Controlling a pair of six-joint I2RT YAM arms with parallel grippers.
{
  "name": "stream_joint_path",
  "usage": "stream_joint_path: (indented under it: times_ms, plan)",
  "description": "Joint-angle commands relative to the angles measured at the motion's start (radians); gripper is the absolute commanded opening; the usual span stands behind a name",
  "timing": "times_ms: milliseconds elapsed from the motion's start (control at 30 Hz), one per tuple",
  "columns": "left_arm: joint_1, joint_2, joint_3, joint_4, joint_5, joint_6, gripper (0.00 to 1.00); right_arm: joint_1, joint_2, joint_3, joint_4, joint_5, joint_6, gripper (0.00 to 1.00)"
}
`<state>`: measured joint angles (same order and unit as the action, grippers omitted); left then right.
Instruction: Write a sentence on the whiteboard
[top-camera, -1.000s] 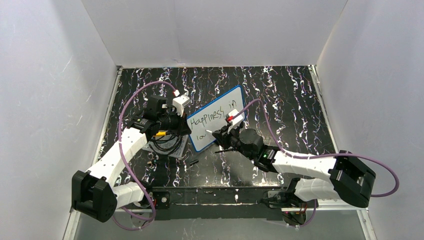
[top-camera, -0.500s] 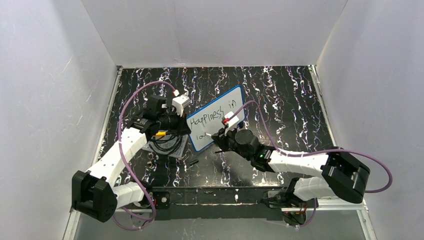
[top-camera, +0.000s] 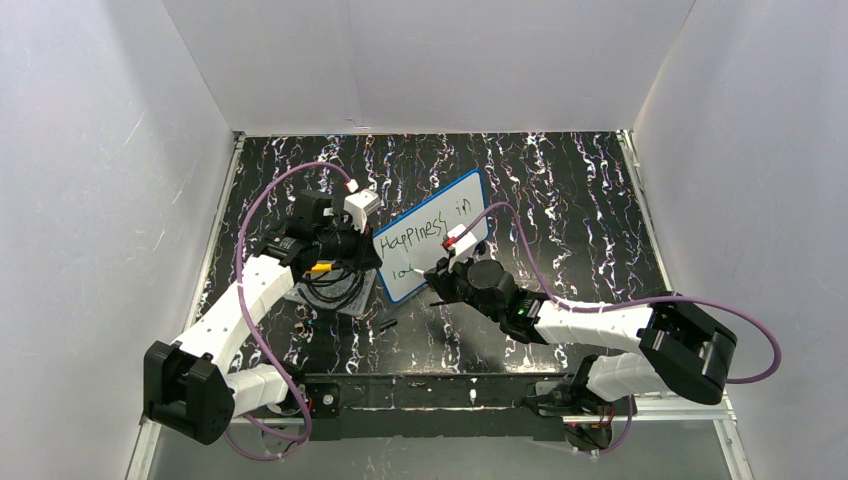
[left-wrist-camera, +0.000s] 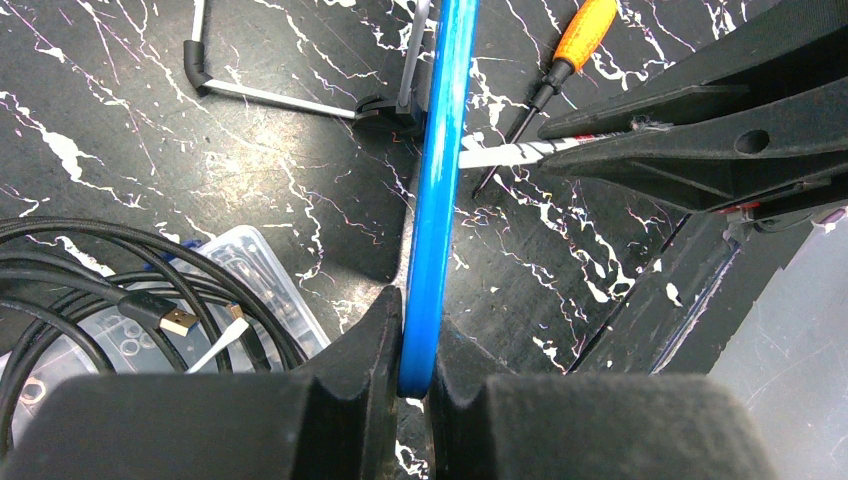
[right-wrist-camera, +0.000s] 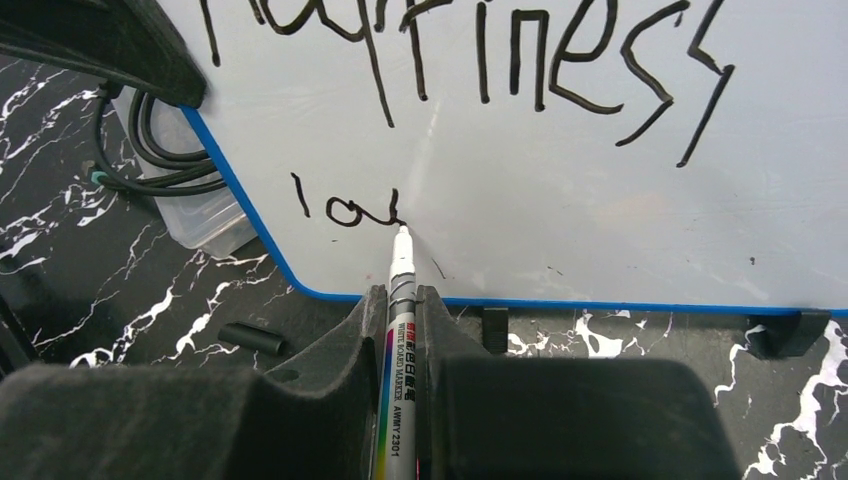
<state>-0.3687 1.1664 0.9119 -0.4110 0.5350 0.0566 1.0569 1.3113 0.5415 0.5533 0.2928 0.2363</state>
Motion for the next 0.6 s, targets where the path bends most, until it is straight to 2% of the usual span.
stream_joint_path:
  times_ms: [0, 567]
  plan:
    - [-0.003, -0.031, 0.020, -0.005, 0.026, -0.009, 0.00, -0.002, -0.025, 0.005, 0.022, 0.084, -0.014, 0.01]
    - [-0.003, -0.029, 0.021, -0.005, 0.029, -0.009, 0.00, -0.001, -0.058, 0.054, 0.075, 0.088, -0.064, 0.01]
